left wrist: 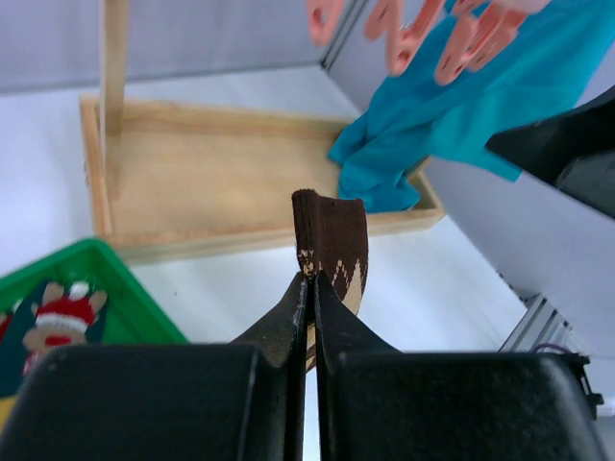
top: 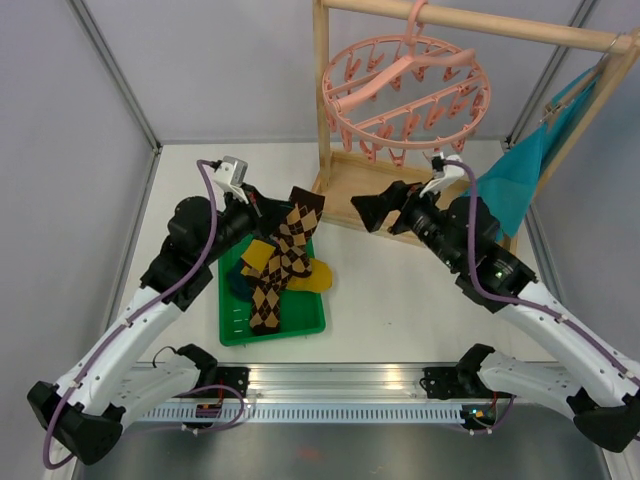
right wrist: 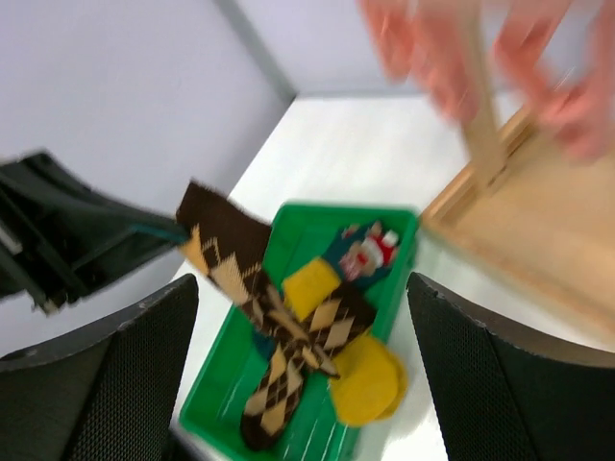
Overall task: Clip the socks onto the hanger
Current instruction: Open the clamp at the hanger.
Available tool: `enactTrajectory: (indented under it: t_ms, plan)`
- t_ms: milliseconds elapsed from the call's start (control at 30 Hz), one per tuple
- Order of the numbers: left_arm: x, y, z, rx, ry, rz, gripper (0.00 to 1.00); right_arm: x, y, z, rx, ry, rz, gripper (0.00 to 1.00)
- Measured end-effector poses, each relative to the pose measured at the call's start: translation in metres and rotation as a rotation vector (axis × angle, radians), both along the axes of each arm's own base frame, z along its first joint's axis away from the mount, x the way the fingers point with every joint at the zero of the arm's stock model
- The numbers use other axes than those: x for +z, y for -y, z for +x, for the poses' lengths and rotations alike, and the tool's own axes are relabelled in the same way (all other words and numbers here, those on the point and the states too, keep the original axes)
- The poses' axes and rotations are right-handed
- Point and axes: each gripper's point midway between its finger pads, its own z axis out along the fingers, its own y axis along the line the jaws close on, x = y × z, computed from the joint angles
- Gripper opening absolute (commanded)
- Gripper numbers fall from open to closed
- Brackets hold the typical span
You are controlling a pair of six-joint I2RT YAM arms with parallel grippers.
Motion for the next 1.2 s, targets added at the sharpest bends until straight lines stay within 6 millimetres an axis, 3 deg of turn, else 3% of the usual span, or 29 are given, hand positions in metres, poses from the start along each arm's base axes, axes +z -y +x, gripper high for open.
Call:
enactTrajectory:
  t_ms: [133, 233, 300, 433, 633, 800, 1200]
  plan:
    - [0.023, 0.013, 0.008, -0.038, 0.081, -0.07, 0.02, 0.063, 0.035, 0.014, -0.179, 0.128, -0.025, 0.94]
    - [0.025, 0.025, 0.019, -0.057, 0.097, -0.09, 0.02, 0.093, 0.055, 0.022, -0.286, 0.188, -0.052, 0.91]
    - [0.021, 0.031, 0.025, -0.063, 0.094, -0.094, 0.02, 0.101, 0.065, 0.027, -0.338, 0.212, -0.088, 0.87]
    - [0.024, 0.044, 0.03, -0.086, 0.123, -0.123, 0.02, 0.096, 0.066, 0.04, -0.372, 0.21, -0.211, 0.81]
    - [0.036, 0.055, 0.03, -0.107, 0.186, -0.164, 0.02, 0.068, 0.063, 0.056, -0.378, 0.16, -0.388, 0.79]
    - [0.034, 0.06, 0.035, -0.109, 0.193, -0.169, 0.02, 0.05, 0.066, 0.061, -0.388, 0.131, -0.475, 0.79]
    - [0.033, 0.06, 0.036, -0.109, 0.194, -0.169, 0.02, 0.04, 0.073, 0.069, -0.439, 0.118, -0.545, 0.8]
